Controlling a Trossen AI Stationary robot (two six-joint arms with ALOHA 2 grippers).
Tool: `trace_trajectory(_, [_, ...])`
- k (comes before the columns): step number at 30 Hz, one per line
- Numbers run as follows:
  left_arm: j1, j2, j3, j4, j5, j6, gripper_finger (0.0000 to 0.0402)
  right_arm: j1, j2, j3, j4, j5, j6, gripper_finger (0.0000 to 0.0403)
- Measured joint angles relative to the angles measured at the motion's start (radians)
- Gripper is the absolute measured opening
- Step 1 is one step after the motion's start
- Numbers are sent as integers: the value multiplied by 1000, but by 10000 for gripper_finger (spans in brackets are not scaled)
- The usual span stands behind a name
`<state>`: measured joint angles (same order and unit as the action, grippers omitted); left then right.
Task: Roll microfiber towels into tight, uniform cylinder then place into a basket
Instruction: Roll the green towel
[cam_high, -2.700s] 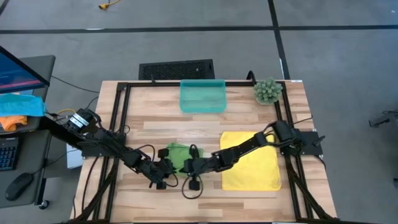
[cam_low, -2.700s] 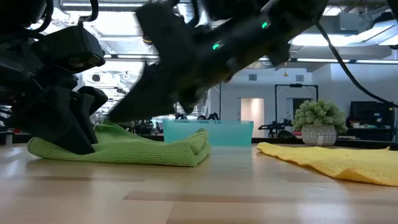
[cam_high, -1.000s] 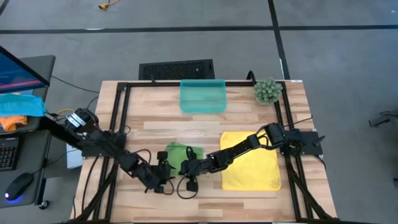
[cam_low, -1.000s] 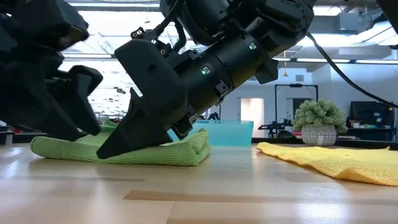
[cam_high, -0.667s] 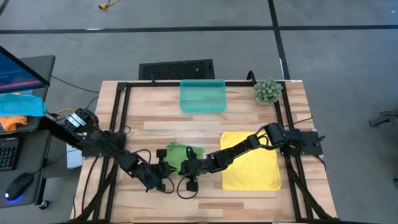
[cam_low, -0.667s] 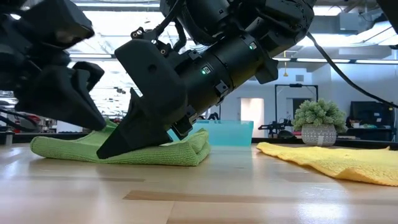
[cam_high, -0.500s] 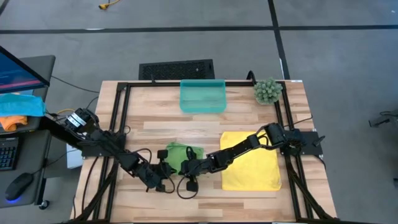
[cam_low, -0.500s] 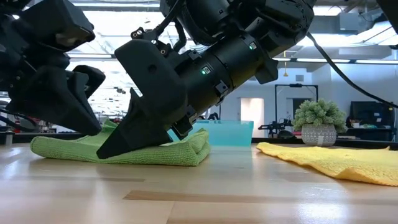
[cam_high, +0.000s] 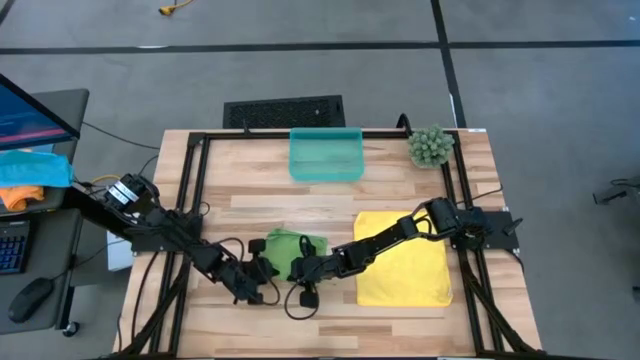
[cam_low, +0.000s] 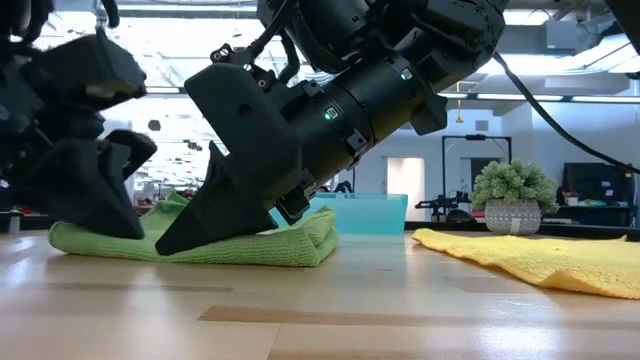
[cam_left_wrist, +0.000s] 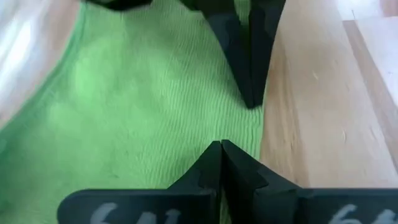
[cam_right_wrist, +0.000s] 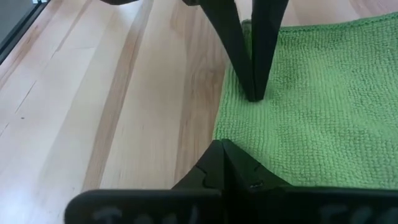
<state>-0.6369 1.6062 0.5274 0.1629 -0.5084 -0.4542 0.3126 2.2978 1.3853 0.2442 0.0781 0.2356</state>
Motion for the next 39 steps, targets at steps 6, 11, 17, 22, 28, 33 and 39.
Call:
trace_trajectory(6, [0, -2, -42, 32, 25, -64, 0, 0, 0, 0, 0, 0, 0, 11])
trace_trajectory(11, [-3, -3, -50, 24, 50, -86, 0, 0, 0, 0, -2, 0, 0, 14])
trace_trajectory(17, [-25, -3, -50, 25, 59, -161, 0, 0, -3, 3, -55, -3, 0, 13])
trace_trajectory(22, [-41, -1, -51, 40, 57, -256, 0, 0, -16, 3, -101, -10, -7, 14])
trace_trajectory(28, [-46, 0, -50, 29, 55, -285, 0, 0, -49, 3, -196, -6, -7, 20])
trace_trajectory(33, [-46, -1, -50, 16, 54, -291, 0, -1, -51, 3, -216, -5, 27, 12])
trace_trajectory(39, [-47, -1, -50, 8, 55, -291, 0, -7, -53, 4, -250, -2, 121, 14])
